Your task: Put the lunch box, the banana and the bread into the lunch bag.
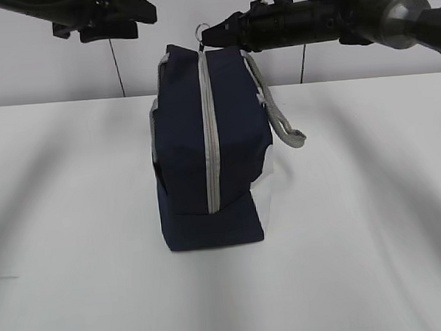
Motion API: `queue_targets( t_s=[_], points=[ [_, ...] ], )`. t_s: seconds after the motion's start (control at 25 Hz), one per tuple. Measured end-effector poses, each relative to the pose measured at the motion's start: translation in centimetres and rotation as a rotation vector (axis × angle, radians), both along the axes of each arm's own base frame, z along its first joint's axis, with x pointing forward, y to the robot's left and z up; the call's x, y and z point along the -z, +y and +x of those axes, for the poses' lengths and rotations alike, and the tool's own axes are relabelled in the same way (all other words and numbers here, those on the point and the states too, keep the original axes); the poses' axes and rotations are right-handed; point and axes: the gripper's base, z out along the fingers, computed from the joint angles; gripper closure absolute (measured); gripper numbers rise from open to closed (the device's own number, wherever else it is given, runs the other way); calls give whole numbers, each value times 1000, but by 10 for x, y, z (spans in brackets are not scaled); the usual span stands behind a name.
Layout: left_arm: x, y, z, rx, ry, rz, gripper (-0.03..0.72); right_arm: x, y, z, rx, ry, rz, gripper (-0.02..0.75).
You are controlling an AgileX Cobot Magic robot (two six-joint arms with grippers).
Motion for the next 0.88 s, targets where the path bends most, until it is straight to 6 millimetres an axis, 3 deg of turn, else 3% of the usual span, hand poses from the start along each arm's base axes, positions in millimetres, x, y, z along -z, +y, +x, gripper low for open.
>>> queue_targets(
  t_s=[0.36, 0.88],
  points=[
    [45, -21, 22, 30, 131, -10, 309, 1, 0, 0, -3, -2, -18, 732],
    [45, -34, 20, 29, 126, -32, 309, 2, 0, -1, -8, -2, -25, 732]
  ],
)
